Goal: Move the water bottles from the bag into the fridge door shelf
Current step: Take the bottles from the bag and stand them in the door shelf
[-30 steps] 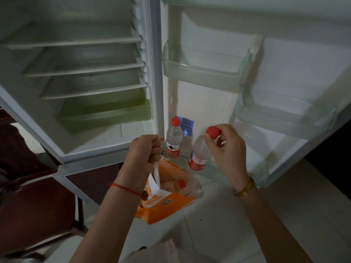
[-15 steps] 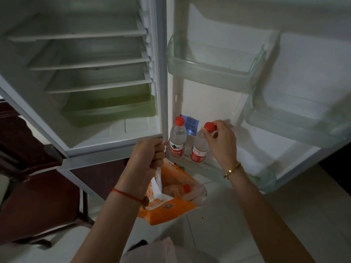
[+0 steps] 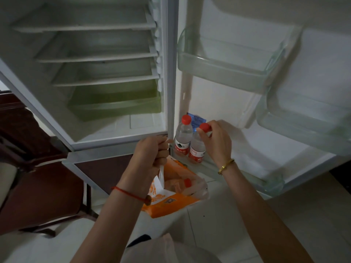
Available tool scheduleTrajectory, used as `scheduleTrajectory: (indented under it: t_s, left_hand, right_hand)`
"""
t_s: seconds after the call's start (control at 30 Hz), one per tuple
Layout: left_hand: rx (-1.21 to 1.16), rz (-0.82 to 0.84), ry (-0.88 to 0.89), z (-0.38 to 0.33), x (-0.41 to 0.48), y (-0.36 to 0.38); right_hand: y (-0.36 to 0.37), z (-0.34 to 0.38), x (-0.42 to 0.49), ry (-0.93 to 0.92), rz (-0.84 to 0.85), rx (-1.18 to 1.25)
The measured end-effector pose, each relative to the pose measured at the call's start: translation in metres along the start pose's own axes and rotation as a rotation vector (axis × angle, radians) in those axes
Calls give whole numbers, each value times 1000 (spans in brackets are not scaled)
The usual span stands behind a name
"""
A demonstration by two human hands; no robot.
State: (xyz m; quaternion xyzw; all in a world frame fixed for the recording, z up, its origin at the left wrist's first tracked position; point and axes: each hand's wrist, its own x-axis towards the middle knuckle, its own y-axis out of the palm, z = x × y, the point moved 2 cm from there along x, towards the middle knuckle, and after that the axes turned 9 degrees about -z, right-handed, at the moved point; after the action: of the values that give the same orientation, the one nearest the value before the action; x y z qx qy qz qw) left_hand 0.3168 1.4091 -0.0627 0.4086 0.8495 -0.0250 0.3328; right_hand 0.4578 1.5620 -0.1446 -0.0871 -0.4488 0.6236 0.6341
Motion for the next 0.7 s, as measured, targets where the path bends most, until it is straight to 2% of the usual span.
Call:
scheduleTrajectory:
  t_s: [0.23, 0.4, 0.47, 0.6, 0.7]
  left_hand:
    - [7, 32, 1, -3, -2, -7]
    - [24, 62, -6, -2, -8, -16]
    - [23, 69, -15, -1, -12, -19]
    - [32, 105, -11, 0, -24, -25]
    - [34, 121, -18, 0, -31, -32]
  right_hand:
    - [-3, 3, -12, 82, 6, 22]
    - [-18, 16, -40, 183, -128, 11]
    - [-16, 16, -60, 226, -15, -34]
    - [9, 10, -111, 305, 422, -61]
    - [29, 4, -144, 396, 621, -120]
